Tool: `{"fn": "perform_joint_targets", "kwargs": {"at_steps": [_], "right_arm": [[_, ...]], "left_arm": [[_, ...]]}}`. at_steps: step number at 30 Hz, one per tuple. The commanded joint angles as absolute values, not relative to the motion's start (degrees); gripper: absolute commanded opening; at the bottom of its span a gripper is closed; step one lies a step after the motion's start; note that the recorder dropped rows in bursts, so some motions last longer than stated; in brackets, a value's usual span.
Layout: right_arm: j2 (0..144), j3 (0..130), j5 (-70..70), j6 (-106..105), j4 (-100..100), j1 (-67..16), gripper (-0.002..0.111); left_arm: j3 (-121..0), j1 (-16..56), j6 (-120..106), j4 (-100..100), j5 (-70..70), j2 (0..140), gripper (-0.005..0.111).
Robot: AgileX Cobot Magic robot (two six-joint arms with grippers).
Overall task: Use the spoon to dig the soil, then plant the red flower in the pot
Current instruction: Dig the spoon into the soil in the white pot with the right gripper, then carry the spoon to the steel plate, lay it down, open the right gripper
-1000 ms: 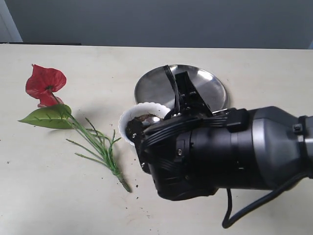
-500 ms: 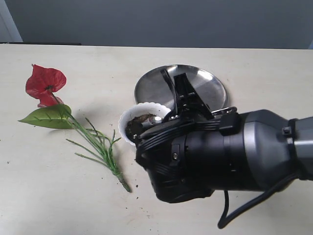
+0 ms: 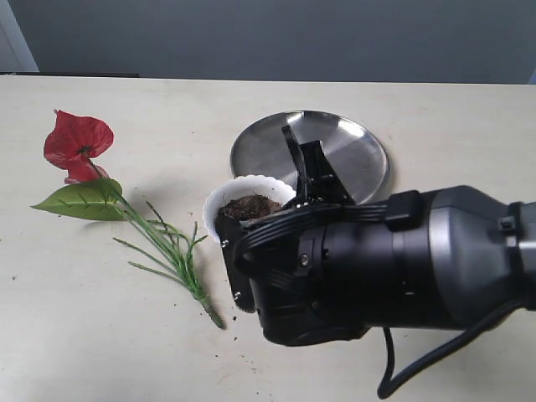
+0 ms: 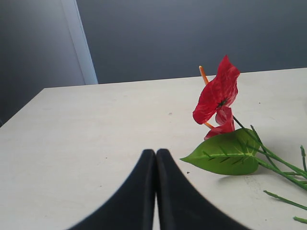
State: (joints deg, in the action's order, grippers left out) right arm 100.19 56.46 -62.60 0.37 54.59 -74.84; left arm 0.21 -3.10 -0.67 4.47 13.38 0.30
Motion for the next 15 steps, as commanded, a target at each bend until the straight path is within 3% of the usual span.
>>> {"fn": "perform_joint_targets", "kwargs": {"at_steps": [1,11,15], "right_arm": [[101.33,56.44,-66.93,5.42,61.57,-74.63,-0.001],[95.64,56.44,-69.96,11.41,62.44,-74.58,-0.001],[92.10,56.44,-67.97,19.99,62.81,-70.88,-0.001]], "left_arm": [[0.00,-2.70,-0.58,4.03,13.22,0.00,0.000],[0.00,-2.70,-0.58,4.03,13.22,0.00,0.000],[0.00,-2.70,-0.58,4.03,13.22,0.00,0.000]]}}
